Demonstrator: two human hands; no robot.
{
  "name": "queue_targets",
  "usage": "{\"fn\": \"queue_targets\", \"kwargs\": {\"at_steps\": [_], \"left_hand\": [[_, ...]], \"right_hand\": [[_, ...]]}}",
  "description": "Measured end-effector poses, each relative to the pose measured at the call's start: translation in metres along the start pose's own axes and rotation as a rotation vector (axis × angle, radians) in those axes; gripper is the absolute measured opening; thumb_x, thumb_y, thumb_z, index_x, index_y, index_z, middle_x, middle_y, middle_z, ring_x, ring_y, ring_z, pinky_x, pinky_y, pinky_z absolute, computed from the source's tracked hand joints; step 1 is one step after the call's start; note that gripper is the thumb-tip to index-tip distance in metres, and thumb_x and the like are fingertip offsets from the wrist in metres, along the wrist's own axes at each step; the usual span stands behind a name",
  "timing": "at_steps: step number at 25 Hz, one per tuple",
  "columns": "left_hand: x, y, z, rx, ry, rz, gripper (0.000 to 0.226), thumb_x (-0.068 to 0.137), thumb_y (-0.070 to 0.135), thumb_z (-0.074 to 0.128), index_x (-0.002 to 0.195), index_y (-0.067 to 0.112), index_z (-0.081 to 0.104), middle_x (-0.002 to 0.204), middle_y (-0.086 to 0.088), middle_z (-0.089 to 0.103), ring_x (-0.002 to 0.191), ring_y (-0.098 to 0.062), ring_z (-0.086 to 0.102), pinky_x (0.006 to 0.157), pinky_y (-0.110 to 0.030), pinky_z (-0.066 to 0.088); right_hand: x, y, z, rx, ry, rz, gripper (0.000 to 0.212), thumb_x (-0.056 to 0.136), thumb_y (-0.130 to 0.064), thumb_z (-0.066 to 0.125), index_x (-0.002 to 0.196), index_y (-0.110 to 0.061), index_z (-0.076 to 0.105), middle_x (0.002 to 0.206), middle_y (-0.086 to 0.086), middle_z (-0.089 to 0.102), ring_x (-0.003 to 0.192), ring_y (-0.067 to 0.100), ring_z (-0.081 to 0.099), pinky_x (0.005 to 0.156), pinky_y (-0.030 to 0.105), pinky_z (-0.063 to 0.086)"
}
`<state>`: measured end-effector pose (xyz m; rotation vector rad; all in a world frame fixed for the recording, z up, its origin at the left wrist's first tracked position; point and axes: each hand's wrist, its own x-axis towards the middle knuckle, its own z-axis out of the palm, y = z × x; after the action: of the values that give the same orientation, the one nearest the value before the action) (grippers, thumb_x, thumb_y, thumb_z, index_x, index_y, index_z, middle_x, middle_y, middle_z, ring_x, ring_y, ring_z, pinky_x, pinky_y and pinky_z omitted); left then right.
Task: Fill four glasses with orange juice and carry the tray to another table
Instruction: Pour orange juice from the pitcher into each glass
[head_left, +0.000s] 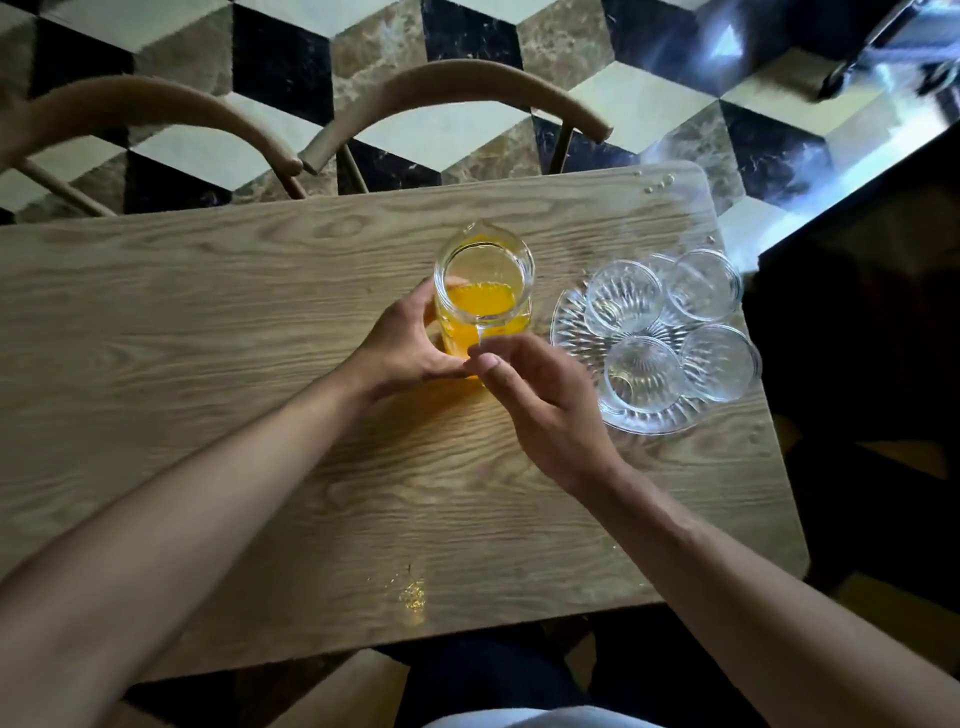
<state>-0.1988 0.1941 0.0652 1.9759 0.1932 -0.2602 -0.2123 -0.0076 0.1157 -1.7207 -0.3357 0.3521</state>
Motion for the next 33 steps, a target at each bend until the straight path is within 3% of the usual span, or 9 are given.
{"fn": "queue_targets", "kwargs": {"at_steps": [2, 5, 9, 13, 18, 23, 33], "left_hand": [[0.0, -0.002, -0.002, 0.028, 0.018, 0.008, 0.106, 0.047, 0.062, 0.091, 0.139, 0.023, 0.057, 0.124, 0.006, 0.071, 0.115, -0.005, 0.069, 0.104, -0.029, 0.055], [-0.003, -0.004, -0.001, 0.085, 0.066, 0.014, 0.104, 0.047, 0.064, 0.09, 0.138, 0.023, 0.058, 0.122, 0.004, 0.073, 0.115, -0.014, 0.071, 0.104, -0.042, 0.057], [-0.013, 0.001, 0.003, 0.081, 0.155, 0.004, 0.099, 0.048, 0.066, 0.089, 0.134, 0.025, 0.062, 0.114, 0.011, 0.073, 0.11, -0.01, 0.071, 0.099, -0.036, 0.058], [-0.032, 0.009, 0.016, 0.044, 0.266, -0.068, 0.1, 0.043, 0.068, 0.087, 0.129, 0.022, 0.064, 0.11, 0.013, 0.072, 0.104, -0.007, 0.071, 0.092, -0.024, 0.057], [-0.064, 0.021, 0.038, 0.025, 0.415, -0.125, 0.092, 0.044, 0.066, 0.088, 0.121, 0.022, 0.064, 0.106, 0.006, 0.075, 0.098, -0.012, 0.073, 0.086, -0.028, 0.059], [-0.105, 0.051, 0.078, 0.004, 0.579, -0.177, 0.071, 0.048, 0.052, 0.092, 0.106, 0.025, 0.061, 0.094, 0.009, 0.074, 0.084, -0.011, 0.071, 0.076, -0.031, 0.059], [-0.167, 0.112, 0.206, -0.094, 0.714, -0.244, 0.076, 0.053, 0.051, 0.095, 0.117, 0.03, 0.06, 0.106, 0.008, 0.076, 0.095, -0.011, 0.074, 0.086, -0.038, 0.061]], "right_hand": [[-0.001, -0.001, 0.004, 0.051, 0.023, 0.026, 0.028, 0.097, -0.027, 0.064, 0.099, -0.001, 0.076, 0.096, 0.009, 0.077, 0.091, 0.024, 0.071, 0.08, 0.041, 0.053], [-0.004, -0.005, 0.009, 0.137, 0.03, 0.068, 0.034, 0.096, -0.031, 0.061, 0.095, 0.001, 0.073, 0.091, 0.016, 0.073, 0.084, 0.026, 0.064, 0.079, 0.04, 0.049], [-0.006, -0.018, 0.014, 0.206, 0.069, 0.122, 0.038, 0.101, -0.023, 0.05, 0.086, 0.007, 0.067, 0.086, 0.017, 0.069, 0.083, 0.012, 0.059, 0.08, 0.024, 0.044], [-0.006, -0.024, 0.02, 0.267, 0.109, 0.161, 0.037, 0.099, -0.019, 0.043, 0.08, 0.009, 0.059, 0.078, 0.012, 0.06, 0.077, 0.011, 0.055, 0.075, 0.017, 0.043], [-0.019, -0.037, 0.013, 0.326, 0.141, 0.146, 0.033, 0.098, -0.016, 0.04, 0.078, 0.004, 0.057, 0.073, 0.016, 0.051, 0.066, 0.01, 0.049, 0.066, 0.012, 0.042], [-0.045, -0.047, -0.012, 0.358, 0.109, 0.129, 0.027, 0.097, -0.02, 0.042, 0.072, -0.012, 0.049, 0.067, 0.007, 0.045, 0.062, 0.008, 0.043, 0.062, 0.019, 0.039], [-0.133, -0.059, -0.113, 0.508, 0.045, 0.109, 0.027, 0.091, -0.018, 0.05, 0.064, -0.019, 0.044, 0.061, -0.004, 0.036, 0.059, 0.009, 0.036, 0.056, 0.014, 0.039]]}}
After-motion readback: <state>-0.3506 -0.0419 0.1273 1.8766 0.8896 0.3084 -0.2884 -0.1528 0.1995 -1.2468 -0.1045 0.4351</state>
